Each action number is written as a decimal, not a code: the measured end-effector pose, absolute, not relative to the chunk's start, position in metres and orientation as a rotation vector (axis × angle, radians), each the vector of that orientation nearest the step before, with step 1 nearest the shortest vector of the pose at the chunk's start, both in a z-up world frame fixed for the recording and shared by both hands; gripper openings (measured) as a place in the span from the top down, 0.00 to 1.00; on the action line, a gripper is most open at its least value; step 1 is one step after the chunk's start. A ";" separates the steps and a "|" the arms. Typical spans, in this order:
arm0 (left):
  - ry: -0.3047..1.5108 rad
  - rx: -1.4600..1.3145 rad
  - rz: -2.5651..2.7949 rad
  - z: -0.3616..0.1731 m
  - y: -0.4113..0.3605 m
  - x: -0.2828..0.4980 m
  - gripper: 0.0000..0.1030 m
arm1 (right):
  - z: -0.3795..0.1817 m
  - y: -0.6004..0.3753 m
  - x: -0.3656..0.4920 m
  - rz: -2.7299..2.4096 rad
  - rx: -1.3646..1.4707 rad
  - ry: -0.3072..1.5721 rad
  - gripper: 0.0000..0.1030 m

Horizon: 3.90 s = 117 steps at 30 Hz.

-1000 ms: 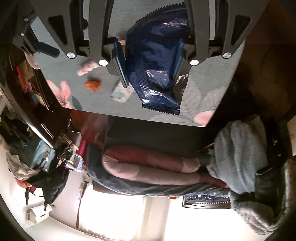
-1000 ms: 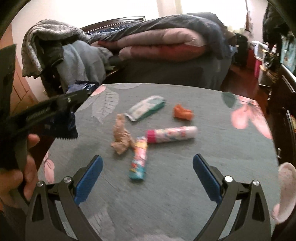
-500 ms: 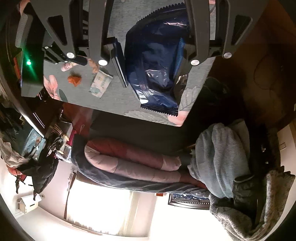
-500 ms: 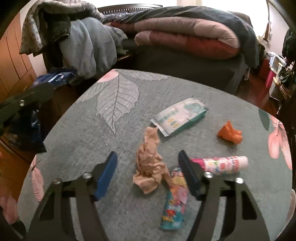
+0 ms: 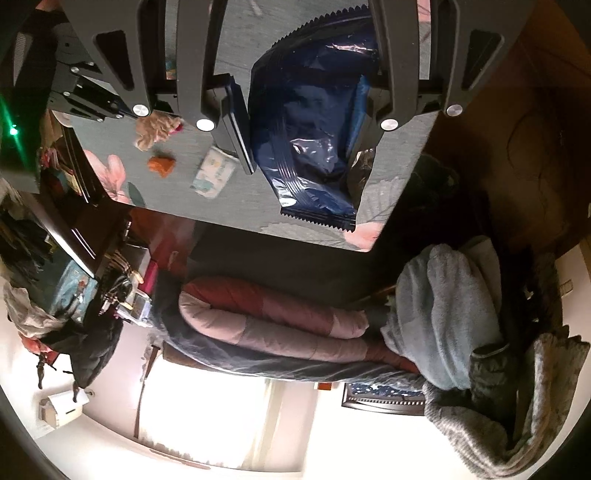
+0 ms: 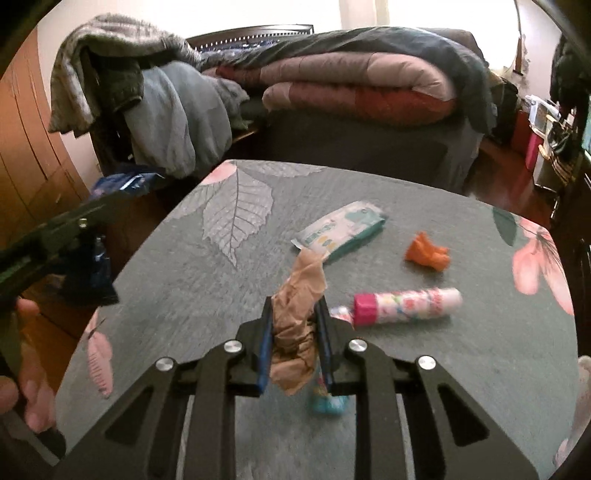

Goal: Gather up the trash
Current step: 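Carry bag and tan paper over the wastebasket and open both tools, then move both open tools back over the table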

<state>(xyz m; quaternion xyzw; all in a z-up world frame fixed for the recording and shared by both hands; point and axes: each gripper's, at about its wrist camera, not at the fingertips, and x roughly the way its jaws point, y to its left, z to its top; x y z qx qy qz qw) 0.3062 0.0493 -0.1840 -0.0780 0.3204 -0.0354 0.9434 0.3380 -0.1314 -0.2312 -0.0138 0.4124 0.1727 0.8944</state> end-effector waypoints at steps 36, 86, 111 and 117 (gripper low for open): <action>0.687 0.035 -0.602 -0.161 -0.246 0.268 0.56 | -0.227 -0.436 0.183 -0.140 0.280 0.714 0.76; 0.769 0.099 -0.896 -0.220 -0.458 0.305 0.12 | -0.312 -0.613 0.185 -0.454 0.421 0.722 0.37; 0.756 0.056 -0.345 -0.207 -0.224 0.313 0.04 | -0.236 -0.439 0.190 -0.143 0.248 0.730 0.16; 0.825 0.082 -0.248 -0.229 -0.175 0.338 0.04 | -0.233 -0.396 0.204 -0.073 0.194 0.747 0.16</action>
